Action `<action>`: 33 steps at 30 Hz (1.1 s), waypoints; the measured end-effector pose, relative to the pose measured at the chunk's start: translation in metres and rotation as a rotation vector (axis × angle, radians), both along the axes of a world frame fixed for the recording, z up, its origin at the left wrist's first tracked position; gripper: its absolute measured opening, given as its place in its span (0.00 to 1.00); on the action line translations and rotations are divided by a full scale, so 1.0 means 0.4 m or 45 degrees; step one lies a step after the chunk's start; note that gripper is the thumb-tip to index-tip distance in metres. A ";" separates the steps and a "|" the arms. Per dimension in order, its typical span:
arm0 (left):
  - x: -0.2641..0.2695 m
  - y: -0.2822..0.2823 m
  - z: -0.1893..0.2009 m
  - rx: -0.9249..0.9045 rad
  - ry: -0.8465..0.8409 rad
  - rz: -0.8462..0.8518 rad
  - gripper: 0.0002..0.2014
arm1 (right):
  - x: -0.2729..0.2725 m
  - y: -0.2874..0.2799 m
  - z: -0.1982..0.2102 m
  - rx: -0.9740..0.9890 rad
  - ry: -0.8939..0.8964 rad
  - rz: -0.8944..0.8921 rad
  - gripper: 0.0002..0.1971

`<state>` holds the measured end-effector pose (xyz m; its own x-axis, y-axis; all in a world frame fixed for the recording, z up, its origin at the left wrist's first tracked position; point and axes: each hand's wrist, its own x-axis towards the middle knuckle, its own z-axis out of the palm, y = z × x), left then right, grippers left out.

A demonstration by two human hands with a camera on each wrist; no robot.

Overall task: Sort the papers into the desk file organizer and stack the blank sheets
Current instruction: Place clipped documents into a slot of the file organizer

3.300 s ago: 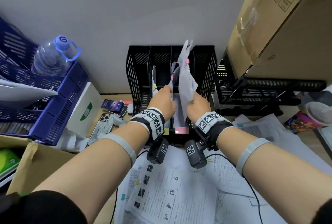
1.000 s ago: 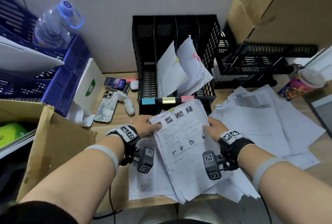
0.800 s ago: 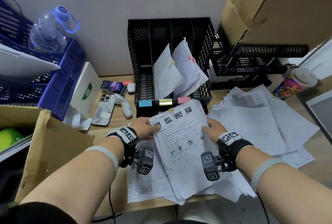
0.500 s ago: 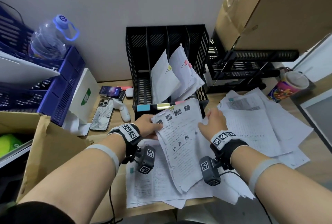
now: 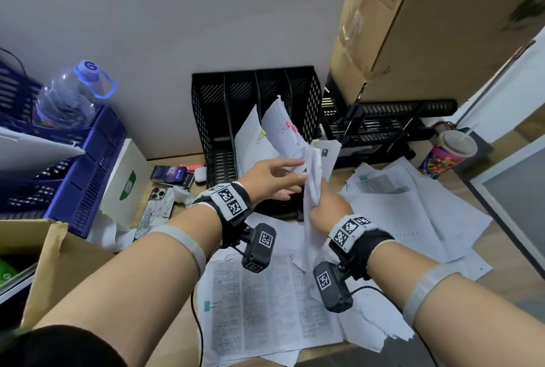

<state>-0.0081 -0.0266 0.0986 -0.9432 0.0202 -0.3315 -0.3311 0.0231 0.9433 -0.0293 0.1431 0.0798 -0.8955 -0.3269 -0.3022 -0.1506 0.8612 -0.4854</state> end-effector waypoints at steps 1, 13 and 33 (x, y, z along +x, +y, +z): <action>-0.011 -0.005 0.002 -0.076 0.033 0.035 0.24 | -0.012 0.009 0.017 -0.024 0.033 -0.039 0.29; -0.100 -0.064 -0.042 -1.230 -0.221 0.053 0.32 | -0.112 -0.020 0.254 -0.678 0.495 0.008 0.18; -0.034 -0.183 0.031 -1.284 0.017 0.499 0.13 | -0.176 -0.277 0.182 -0.620 0.225 0.128 0.25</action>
<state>-0.0217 -0.0998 0.1111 -0.8284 -0.5599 -0.0160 -0.4741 0.6857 0.5523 -0.0998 0.0323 0.1524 -0.8759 -0.4789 0.0587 -0.3366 0.5192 -0.7856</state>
